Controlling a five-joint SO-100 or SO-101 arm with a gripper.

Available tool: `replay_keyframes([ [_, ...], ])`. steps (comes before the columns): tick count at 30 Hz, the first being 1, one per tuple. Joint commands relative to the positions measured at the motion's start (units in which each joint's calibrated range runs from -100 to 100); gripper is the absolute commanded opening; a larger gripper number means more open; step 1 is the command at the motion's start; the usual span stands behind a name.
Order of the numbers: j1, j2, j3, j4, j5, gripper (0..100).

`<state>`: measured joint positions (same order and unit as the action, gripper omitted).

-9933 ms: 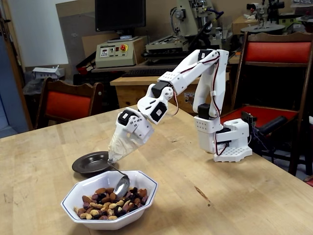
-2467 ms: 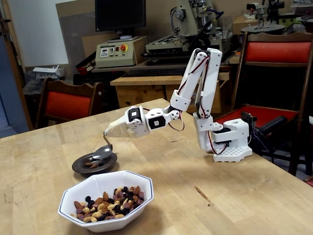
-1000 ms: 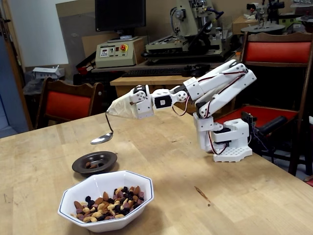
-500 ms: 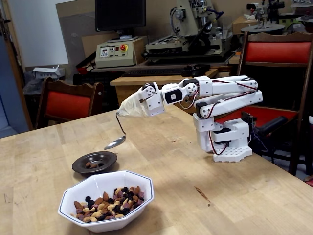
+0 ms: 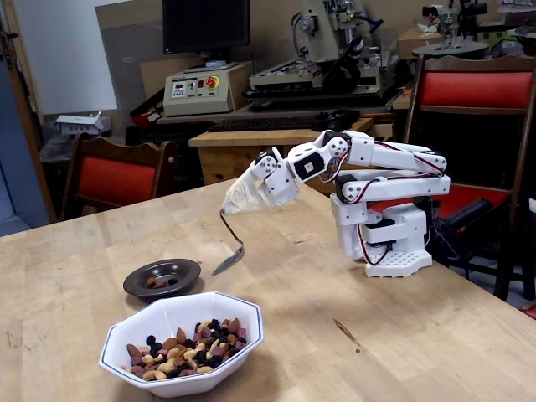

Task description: Use spoon to take food

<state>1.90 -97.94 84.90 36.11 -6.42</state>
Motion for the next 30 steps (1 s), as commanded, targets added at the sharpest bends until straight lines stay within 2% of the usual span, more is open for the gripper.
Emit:
replay_keyframes([
  [1, -0.65, -0.52, -1.62, 4.05, -0.1, 4],
  [8, -1.24, -0.52, -1.71, 5.87, -0.05, 4],
  [18, -9.68, -0.52, -5.7, 5.0, -0.05, 4],
  [30, -9.83, -0.52, -6.93, 0.18, 0.34, 4],
])
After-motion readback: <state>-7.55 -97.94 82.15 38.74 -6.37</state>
